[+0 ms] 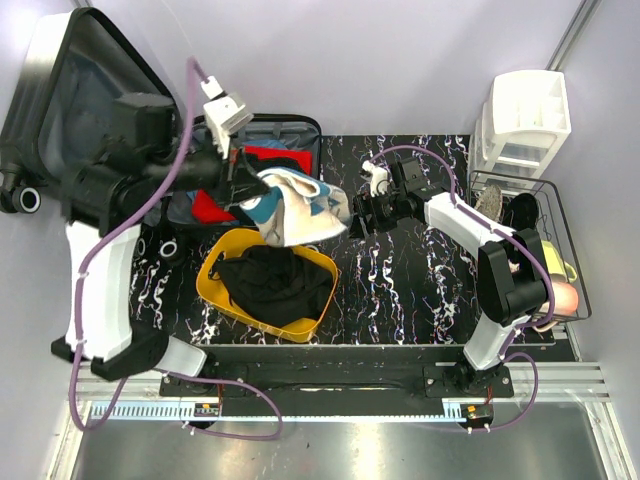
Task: Open, take out, and arrange the luggage
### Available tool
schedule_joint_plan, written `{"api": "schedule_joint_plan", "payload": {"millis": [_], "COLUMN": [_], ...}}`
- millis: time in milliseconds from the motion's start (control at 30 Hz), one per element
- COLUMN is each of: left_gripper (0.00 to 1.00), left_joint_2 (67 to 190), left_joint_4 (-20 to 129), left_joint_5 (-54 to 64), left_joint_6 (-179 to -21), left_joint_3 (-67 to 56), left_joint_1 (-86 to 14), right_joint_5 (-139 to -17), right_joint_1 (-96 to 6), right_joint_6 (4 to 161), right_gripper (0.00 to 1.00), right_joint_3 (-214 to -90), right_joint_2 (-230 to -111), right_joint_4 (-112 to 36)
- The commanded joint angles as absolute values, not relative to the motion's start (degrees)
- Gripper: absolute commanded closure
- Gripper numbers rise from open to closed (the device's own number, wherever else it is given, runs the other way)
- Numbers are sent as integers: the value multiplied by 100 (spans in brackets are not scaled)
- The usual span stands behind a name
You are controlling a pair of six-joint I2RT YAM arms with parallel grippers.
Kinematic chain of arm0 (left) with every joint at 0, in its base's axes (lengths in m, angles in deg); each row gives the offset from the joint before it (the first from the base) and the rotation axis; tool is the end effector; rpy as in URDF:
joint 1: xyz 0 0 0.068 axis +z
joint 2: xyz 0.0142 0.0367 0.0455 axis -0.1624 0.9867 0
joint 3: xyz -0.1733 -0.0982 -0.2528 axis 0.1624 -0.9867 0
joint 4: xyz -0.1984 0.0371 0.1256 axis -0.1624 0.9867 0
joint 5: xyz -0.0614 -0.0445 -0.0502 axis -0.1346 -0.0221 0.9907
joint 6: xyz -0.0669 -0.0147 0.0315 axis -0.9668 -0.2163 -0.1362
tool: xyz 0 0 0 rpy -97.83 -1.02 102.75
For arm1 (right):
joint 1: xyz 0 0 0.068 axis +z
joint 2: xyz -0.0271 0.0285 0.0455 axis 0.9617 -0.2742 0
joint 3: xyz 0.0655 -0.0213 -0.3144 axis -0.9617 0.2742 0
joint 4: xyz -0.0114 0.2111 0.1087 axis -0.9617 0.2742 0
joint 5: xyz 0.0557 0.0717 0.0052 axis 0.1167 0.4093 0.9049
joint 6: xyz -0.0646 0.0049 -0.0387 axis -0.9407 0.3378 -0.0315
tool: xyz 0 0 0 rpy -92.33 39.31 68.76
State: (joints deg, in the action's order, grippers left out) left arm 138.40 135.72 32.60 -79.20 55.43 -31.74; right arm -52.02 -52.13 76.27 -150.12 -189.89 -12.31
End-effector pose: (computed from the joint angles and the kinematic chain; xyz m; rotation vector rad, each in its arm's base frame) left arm 0.1718 -0.1110 0.5659 0.9261 1.8774 -0.7943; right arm 0.3361 0.1736 0.2776 -0.7097 2.3817 0.8976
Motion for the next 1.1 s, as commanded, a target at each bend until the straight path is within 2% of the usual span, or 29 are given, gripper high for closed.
{"api": "schedule_joint_plan", "payload": {"millis": [0,233,267,333,367,467,700,933,1000,1067], "left_gripper": [100,100,100,100,100,100,100,100,100,100], "left_joint_2": [13228,12482,12237,12068,11971,11927,12409,12972,13034,13060], "left_joint_4": [13941,14144,14135,14057,13960,13522,13072,13098,13072,13054], "left_joint_5": [4325,5678,5453,5083,4525,3636,1577,21,-78,359], "left_joint_6": [-8457,-9107,-9177,-9300,-9423,-9801,-10179,-9908,-9855,-9776], "left_joint_3": [5520,3907,3120,2517,1966,1330,1398,837,800,958], "left_joint_1": [-2922,-1630,-1359,-1234,-1224,-954,-794,-645,-609,-627], "right_joint_5": [-5060,-5077,-5069,-5086,-5086,-5016,-4972,-4788,-4735,-4664], "right_joint_1": [-5255,-5247,-5255,-5255,-5255,-5255,-5247,-5247,-5255,-5247], "right_joint_6": [7422,7386,7378,7360,7360,7404,7404,7281,7246,7237], "right_gripper": [21,21,21,21,21,21,22,20,20,20], "right_joint_3": [-15090,-15055,-15081,-15116,-15151,-15256,-15319,-15161,-15134,-15090], "right_joint_2": [-18683,-18595,-18586,-18604,-18612,-18726,-18788,-18516,-18402,-18340], "right_joint_4": [-1128,-952,-935,-908,-908,-908,-908,-891,-891,-891]}}
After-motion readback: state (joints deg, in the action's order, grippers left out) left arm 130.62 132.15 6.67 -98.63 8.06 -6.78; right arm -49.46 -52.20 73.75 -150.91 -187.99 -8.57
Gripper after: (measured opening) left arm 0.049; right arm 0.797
